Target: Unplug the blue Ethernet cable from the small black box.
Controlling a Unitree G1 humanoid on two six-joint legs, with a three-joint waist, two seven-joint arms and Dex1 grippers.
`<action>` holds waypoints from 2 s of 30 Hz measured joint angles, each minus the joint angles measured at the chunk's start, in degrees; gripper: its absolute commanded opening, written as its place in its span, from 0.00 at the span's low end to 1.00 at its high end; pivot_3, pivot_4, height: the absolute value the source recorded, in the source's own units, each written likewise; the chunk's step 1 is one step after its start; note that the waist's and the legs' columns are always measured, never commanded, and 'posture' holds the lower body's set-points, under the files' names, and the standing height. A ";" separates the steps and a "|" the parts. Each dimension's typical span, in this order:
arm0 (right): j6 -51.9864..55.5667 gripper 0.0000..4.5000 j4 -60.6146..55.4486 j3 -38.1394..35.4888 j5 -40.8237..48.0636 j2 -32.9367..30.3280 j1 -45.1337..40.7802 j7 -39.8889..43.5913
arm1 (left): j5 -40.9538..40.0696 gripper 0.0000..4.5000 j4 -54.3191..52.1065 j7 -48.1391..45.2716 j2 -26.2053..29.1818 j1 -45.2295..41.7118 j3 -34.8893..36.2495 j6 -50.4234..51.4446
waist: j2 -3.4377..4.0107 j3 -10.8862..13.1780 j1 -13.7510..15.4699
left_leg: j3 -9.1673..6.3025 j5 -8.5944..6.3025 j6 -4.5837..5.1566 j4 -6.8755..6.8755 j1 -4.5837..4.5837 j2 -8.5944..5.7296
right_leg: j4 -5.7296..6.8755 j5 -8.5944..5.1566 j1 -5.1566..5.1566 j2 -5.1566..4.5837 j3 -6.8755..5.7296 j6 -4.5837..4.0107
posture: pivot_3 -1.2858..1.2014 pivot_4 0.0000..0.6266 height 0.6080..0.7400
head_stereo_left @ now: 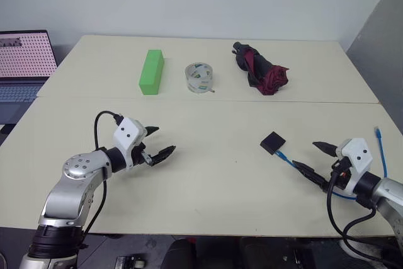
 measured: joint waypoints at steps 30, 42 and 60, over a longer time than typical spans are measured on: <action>1.48 1.00 0.99 2.77 -2.29 0.08 -0.96 -1.26 | -0.53 0.98 -3.91 -8.21 3.11 -3.09 -7.67 3.57 | 0.00 0.00 0.02 | 0.02 0.00 0.00 0.01 0.01 0.00 | 0.02 0.00 0.00 0.02 0.03 0.00 | 0.52 0.24 1.00; 2.73 0.96 13.53 12.43 -5.53 1.64 -11.71 -0.57 | -7.36 0.99 -7.23 -14.34 2.98 -10.07 -11.77 10.16 | 0.01 0.00 -0.01 | 0.07 0.01 -0.01 0.03 0.01 0.00 | 0.00 0.00 -0.02 0.07 0.11 0.00 | 0.52 0.24 1.00; -4.89 0.02 19.32 16.04 -9.48 1.52 -15.35 3.34 | -4.53 1.00 -6.32 -13.66 2.21 -9.78 -13.57 8.06 | 0.00 0.00 -0.02 | 0.08 0.01 0.00 0.05 0.03 0.01 | 0.02 0.00 -0.01 0.07 0.13 0.00 | 0.52 0.24 1.00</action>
